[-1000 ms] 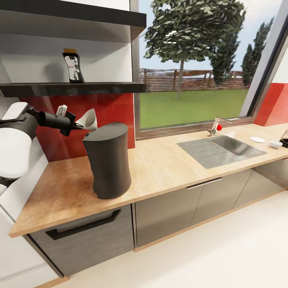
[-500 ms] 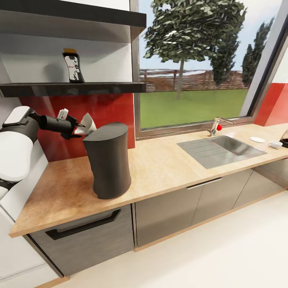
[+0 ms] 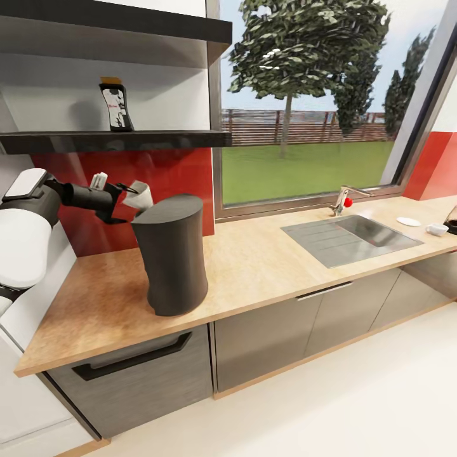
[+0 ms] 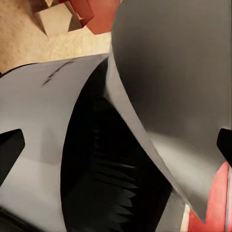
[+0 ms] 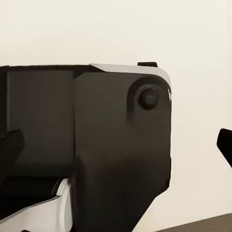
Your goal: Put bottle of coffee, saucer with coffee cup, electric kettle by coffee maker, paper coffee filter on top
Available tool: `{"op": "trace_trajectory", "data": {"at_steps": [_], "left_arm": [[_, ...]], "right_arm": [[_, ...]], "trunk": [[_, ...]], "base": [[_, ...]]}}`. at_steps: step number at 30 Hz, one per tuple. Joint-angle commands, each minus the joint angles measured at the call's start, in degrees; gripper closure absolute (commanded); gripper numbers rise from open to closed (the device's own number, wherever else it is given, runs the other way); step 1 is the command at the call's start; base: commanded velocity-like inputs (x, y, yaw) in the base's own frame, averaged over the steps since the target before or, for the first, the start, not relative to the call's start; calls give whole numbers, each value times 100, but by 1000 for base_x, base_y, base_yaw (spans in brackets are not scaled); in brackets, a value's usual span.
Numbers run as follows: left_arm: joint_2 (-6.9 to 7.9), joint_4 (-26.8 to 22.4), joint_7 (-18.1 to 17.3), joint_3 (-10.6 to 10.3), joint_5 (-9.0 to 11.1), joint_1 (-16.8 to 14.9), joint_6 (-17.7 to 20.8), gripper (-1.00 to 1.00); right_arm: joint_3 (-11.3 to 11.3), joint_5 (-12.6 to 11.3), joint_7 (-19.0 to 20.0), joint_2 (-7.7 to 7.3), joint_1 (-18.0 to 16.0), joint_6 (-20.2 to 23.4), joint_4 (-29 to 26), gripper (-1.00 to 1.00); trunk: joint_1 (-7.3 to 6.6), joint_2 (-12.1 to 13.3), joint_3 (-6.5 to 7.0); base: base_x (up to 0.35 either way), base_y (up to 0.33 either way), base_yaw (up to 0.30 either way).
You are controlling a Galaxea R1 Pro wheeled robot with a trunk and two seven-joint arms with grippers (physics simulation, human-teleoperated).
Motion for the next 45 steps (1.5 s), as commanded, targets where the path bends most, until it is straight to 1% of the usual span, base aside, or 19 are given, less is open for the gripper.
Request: {"op": "trace_trajectory", "data": {"at_steps": [1,17,22,25,29,33,37,45], "left_arm": [[-2,-3,59,29,41,-7,11,-100],[16,-10,62,29,41,-7,10,-100],[47,-12,57,33,41,-7,10,-100],[112,-12,57,42,46,-7,10,-100],[259,-12,56,46,56,-12,10,-100],[332,-12,56,52,58,-25,10,-100],[365,-12,56,55,59,-59,13,-100],[360,-12,57,49,59,-69,19,-100]], "right_arm": [[-3,1,-6,1,-4,-16,0,-100],[-3,1,-6,1,-3,-16,0,-100],[-3,1,-6,1,-2,-16,0,-100],[-3,1,-6,1,-3,-16,2,-100],[-3,1,-6,1,-5,-16,1,-100],[-3,1,-6,1,-5,-16,0,-100],[-3,1,-6,1,-5,-16,3,-100],[-3,1,-6,-5,-3,-16,0,-100]], "trunk": [[3,-12,-12],[3,-12,-12],[3,-12,-12],[3,-12,-12],[3,-12,-12],[3,-12,-12],[3,-12,-12],[3,-12,-12]], "base": [[0,0,0],[0,0,0],[0,0,0],[0,0,0],[0,0,0],[0,0,0],[0,0,0],[0,0,0]]}}
